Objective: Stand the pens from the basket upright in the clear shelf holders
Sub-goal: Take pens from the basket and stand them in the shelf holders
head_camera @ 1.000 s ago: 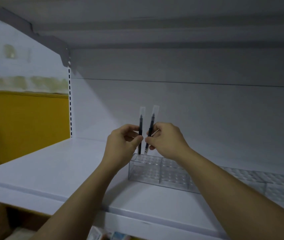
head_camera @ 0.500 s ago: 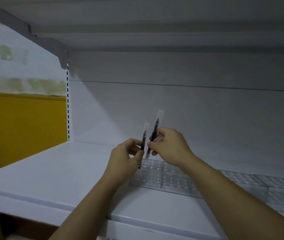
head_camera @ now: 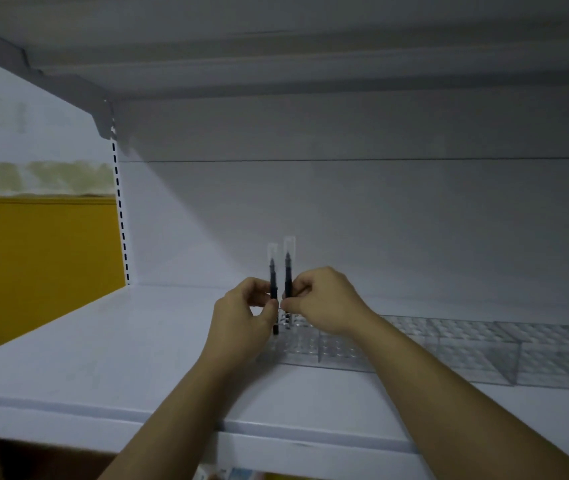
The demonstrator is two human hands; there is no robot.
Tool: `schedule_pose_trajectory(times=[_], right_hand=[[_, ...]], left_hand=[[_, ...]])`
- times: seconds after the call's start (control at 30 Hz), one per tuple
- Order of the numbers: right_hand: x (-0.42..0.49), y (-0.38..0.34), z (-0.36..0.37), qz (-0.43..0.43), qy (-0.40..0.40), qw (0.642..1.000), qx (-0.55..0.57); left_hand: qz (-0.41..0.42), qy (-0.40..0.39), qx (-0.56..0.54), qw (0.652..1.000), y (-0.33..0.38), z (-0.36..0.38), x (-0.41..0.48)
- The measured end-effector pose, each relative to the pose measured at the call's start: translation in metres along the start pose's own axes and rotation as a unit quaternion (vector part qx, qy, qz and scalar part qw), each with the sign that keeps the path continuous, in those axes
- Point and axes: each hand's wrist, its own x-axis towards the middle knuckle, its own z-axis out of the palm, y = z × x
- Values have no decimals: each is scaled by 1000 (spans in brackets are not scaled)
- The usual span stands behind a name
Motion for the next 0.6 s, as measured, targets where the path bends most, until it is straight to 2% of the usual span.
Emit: schedule_pose_trajectory(times=[0.33,0.6], right_hand=[[2,6,5,-4,-9,999,-48],[-3,10,9,-31,107,994,-5]], left_hand=[[40,-6,13,999,-1,0,-3],[43,19,14,999,0,-2,-4]])
